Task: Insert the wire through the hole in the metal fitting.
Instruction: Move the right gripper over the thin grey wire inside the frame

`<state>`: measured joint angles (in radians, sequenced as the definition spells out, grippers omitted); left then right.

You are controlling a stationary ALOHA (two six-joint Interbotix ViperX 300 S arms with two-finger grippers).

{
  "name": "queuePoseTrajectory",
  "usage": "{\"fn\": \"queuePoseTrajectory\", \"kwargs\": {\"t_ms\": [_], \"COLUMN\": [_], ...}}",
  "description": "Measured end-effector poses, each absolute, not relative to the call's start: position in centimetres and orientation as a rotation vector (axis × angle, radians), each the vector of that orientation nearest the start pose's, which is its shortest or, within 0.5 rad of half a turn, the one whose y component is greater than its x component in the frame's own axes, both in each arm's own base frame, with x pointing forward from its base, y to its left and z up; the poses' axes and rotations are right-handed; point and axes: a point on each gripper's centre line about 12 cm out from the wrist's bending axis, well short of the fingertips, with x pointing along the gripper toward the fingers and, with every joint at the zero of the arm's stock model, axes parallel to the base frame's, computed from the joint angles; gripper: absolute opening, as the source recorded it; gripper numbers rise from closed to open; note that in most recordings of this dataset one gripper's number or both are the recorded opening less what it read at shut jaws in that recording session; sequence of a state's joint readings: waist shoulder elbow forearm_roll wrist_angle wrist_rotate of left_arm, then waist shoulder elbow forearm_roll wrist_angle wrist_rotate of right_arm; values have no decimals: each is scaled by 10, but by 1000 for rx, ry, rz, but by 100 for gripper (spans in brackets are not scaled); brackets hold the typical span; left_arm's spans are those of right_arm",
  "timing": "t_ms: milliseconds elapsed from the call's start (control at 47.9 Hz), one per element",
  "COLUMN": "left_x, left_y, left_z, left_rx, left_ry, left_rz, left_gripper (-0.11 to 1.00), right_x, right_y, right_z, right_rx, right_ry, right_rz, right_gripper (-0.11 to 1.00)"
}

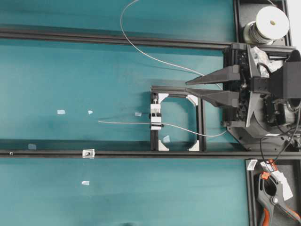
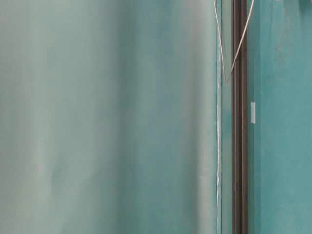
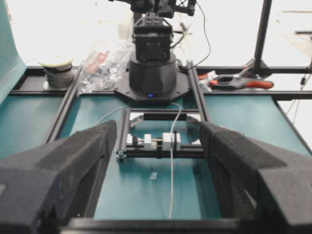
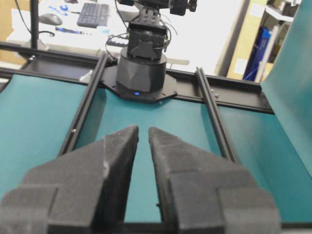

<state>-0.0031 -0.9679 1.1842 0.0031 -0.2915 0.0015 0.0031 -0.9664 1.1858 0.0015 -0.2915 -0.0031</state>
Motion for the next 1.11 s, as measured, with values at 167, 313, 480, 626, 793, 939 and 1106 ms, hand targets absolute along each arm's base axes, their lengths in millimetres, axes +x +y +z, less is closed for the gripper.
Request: {"fn": "queuePoseTrajectory", "kwargs": {"t_ms": [167, 313, 480, 626, 793, 939, 1106], "left_x": [198, 201, 208, 212, 214, 217, 231], "left_y": [8, 8, 9, 10, 10, 12, 13], "left_z": [288, 283, 273, 265, 263, 257, 235], "left_rx": [-42, -42, -34, -33, -31, -35, -42], "left_ry": [-68, -44, 1, 38, 45, 67, 139], "left_rz": [41, 45, 49, 52, 53, 60, 66], "left_gripper": [-1, -8, 13, 50, 77, 77, 77], "right_x": [201, 210, 226, 237, 242, 244, 255], "right_y": [-5, -15, -19, -20, -21, -21, -22], "right_z": [285, 276, 271, 266, 266, 265, 247], "right_rx": [13, 64, 94, 96, 100, 105, 172], "right_ry": [-48, 27, 94, 133, 132, 131, 200], "right_rz": [-26, -71, -90, -91, -92, -92, -102], "right_gripper": [1, -2, 8, 45, 78, 78, 78]}}
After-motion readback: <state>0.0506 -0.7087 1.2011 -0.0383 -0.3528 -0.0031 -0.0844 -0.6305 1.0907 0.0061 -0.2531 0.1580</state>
